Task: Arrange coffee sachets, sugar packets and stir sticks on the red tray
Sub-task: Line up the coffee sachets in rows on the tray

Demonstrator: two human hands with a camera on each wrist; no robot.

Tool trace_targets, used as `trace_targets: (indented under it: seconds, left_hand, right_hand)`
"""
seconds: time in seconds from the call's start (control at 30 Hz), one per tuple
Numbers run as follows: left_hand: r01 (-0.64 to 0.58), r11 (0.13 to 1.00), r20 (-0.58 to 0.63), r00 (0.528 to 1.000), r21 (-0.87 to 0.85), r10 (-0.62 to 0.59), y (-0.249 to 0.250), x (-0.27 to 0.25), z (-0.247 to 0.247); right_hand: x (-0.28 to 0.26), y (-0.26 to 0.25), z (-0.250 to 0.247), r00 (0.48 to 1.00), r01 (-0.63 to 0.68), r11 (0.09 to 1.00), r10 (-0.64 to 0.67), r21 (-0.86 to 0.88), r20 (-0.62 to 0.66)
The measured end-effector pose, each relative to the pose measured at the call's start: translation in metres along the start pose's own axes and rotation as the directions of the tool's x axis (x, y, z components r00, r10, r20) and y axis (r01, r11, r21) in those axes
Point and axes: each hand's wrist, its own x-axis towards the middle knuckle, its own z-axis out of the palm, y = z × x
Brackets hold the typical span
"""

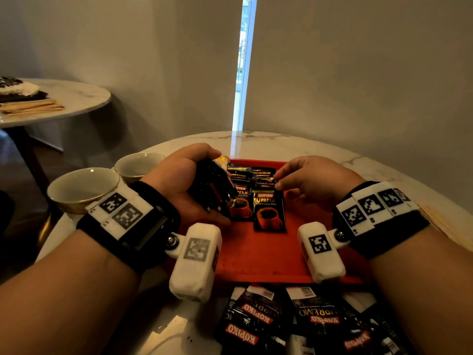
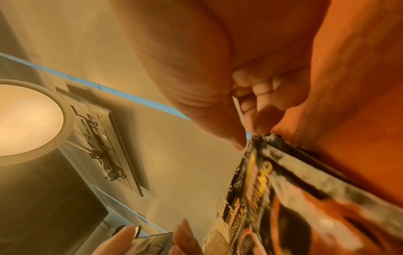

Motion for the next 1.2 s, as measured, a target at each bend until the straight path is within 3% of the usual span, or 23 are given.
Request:
trace_targets:
  seconds: [0.23, 0.33, 0.4, 0.47, 0.53, 0.57, 0.63, 0.77, 0.83, 0.97, 1.2]
  left_hand:
    - [0.011, 1.0, 0.029, 1.0, -0.003, -0.011, 0.0, 0.001, 0.0]
    - [0.011, 1.0, 0.028, 1.0, -0.01, -0.011, 0.0, 0.0, 0.0]
    - [0.011, 1.0, 0.036, 0.999, -0.011, -0.011, 0.0, -0.001, 0.0]
    - [0.013, 1.0, 0.047, 0.999, -0.015, -0.012, -0.001, -0.003, 0.002]
    - [0.004, 1.0, 0.04, 0.999, -0.023, -0.003, -0.002, -0.004, 0.003]
    - [0.0, 1.0, 0.031, 1.0, -0.027, 0.001, -0.002, -0.004, 0.004]
    - [-0.005, 1.0, 0.019, 1.0, -0.028, 0.006, -0.002, -0.004, 0.004]
    - [-0.009, 1.0, 0.015, 1.0, 0.003, 0.009, 0.001, -0.003, 0.002]
    - [-0.004, 1.0, 0.035, 0.999, 0.017, 0.003, 0.001, -0.003, 0.002]
    - [0.005, 0.999, 0.086, 0.996, 0.037, -0.008, -0.004, -0.005, 0.008]
    - [-0.019, 0.999, 0.127, 0.992, -0.039, 0.024, -0.011, -0.007, 0.016]
  right_hand:
    - [-0.008, -0.009, -0.002, 0.997, 0.064, 0.998, -0.063, 0.023, -0.043]
    - [-0.02, -0.019, -0.003, 0.983, 0.073, 0.994, -0.086, 0.084, 0.159]
    - [-0.031, -0.025, -0.001, 0.919, 0.03, 0.996, -0.061, 0.086, 0.389]
    - [-0.038, -0.026, 0.002, 0.819, -0.018, 0.998, -0.024, 0.068, 0.574]
    - [-0.04, -0.023, 0.006, 0.735, -0.05, 0.997, 0.0, 0.054, 0.678]
    - [-0.04, -0.023, 0.007, 0.721, -0.059, 0.997, 0.013, 0.042, 0.693]
    - [-0.039, -0.024, 0.007, 0.745, -0.069, 0.998, 0.047, 0.007, 0.666]
    - [-0.032, -0.025, -0.004, 0.909, 0.03, 0.98, 0.055, -0.196, 0.412]
    - [-0.03, -0.025, -0.008, 0.95, 0.036, 0.949, 0.065, -0.314, 0.306]
    - [-0.033, -0.028, -0.004, 0.952, 0.024, 0.911, 0.105, -0.411, 0.287]
    - [-0.038, -0.034, 0.002, 0.93, -0.081, 0.916, 0.212, -0.393, 0.301]
